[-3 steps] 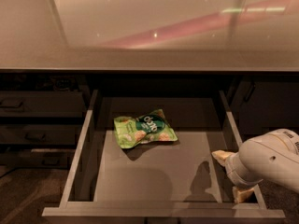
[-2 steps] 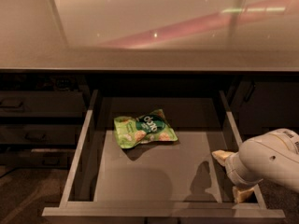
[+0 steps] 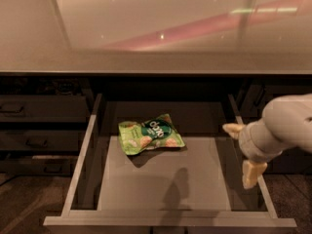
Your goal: Open top drawer
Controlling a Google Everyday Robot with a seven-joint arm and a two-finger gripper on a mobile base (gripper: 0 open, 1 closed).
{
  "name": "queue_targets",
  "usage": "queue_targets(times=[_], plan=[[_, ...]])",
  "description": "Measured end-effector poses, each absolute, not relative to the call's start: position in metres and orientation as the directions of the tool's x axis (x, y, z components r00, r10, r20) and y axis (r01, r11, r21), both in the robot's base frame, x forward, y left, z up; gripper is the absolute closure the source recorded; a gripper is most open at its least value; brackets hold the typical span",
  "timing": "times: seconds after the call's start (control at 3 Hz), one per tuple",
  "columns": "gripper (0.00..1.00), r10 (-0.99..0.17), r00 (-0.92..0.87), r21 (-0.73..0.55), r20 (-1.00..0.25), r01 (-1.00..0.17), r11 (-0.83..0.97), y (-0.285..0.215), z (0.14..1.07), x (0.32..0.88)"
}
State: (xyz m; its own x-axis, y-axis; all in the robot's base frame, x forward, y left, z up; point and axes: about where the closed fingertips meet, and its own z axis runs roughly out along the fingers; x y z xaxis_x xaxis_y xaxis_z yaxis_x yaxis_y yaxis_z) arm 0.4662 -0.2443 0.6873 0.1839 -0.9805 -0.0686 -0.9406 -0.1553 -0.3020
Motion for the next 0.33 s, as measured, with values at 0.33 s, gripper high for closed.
queue_targets(times=[0.33], plan=[[0.0,-0.98,0.185,-0.31,-0.079,-0.938,-0.152,-0.2409,0.6925,0.4684]])
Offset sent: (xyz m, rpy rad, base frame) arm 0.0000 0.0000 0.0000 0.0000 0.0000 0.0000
